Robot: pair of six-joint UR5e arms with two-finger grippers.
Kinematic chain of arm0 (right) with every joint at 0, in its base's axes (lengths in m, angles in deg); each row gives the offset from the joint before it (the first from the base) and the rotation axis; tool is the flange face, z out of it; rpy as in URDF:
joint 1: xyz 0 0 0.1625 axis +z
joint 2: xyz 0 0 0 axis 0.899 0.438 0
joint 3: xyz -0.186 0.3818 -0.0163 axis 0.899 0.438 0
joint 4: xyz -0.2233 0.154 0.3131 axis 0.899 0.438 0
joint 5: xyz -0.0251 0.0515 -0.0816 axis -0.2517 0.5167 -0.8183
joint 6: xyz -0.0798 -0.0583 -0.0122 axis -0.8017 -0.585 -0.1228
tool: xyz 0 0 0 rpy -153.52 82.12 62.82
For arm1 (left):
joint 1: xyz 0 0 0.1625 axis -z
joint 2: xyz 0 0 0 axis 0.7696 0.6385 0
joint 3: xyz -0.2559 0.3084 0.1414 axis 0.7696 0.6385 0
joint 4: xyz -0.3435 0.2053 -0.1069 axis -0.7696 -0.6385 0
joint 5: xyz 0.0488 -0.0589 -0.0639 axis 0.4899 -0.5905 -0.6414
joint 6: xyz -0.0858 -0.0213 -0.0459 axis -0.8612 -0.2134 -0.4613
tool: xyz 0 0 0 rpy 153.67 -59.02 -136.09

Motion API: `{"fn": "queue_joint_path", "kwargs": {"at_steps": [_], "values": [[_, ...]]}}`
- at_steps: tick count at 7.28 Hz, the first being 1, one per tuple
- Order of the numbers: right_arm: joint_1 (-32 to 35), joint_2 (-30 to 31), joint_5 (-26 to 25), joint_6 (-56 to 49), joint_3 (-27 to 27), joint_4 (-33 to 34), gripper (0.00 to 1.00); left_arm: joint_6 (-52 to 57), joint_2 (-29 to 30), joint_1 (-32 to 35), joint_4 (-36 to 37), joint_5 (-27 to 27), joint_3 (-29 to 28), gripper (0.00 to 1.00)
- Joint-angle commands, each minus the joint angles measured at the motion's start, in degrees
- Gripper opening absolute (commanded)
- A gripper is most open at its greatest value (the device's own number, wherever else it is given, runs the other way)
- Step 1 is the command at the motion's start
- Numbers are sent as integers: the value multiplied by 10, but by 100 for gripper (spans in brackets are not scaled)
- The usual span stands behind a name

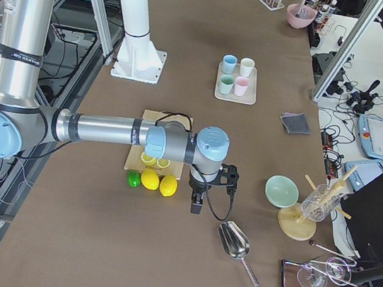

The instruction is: Place all cups on tray

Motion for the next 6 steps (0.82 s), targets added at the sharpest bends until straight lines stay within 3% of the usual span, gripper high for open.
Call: {"fn": "queue_joint_path", "kwargs": {"at_steps": [1, 6], "values": [[0, -4, 3, 1, -2, -1, 100, -2, -4, 1, -7, -11, -23, 98], [-1, -7, 13, 0, -4, -1, 100, -2, 0, 2, -9, -9, -8, 98]]}}
